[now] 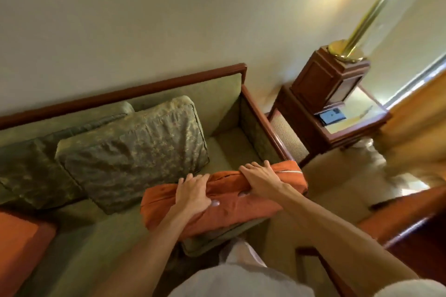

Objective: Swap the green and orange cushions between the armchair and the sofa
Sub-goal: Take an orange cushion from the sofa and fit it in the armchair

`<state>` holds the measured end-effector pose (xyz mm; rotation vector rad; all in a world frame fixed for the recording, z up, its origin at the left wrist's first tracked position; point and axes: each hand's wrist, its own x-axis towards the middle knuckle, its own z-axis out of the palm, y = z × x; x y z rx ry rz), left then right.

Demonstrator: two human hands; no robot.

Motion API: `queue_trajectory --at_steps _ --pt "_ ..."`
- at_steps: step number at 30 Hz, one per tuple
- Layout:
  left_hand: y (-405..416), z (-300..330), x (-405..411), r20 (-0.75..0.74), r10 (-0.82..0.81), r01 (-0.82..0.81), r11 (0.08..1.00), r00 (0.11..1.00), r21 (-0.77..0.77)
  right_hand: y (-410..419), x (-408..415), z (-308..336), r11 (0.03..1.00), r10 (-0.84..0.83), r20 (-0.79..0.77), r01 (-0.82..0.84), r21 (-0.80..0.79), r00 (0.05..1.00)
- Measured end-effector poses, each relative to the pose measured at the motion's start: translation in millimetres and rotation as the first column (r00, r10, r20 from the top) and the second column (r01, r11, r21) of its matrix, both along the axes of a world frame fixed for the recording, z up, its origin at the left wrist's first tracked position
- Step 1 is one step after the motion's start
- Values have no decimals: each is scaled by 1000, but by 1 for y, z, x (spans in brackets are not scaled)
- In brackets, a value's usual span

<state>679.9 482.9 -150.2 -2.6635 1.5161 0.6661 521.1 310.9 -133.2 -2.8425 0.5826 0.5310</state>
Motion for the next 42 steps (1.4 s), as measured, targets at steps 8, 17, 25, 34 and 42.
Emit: queue_trajectory --at_steps 8,17,25,34,42 --pt "-86 103 -76 135 -558 574 805 819 -152 18 -159 94 889 -448 156 457 -29 881" --pt "-171 174 -272 203 -875 883 378 439 -278 54 -371 165 596 -736 311 793 -123 602" --pt "-200 187 -500 270 -930 917 138 250 -374 82 -586 196 453 -776 415 877 -157 475" --pt "-249 148 -693 107 -965 896 178 240 -407 52 -761 183 300 -840 391 923 -242 375" --pt "-301 -9 -715 -119 -922 914 383 368 -137 4 -756 63 293 -921 168 910 -292 351"
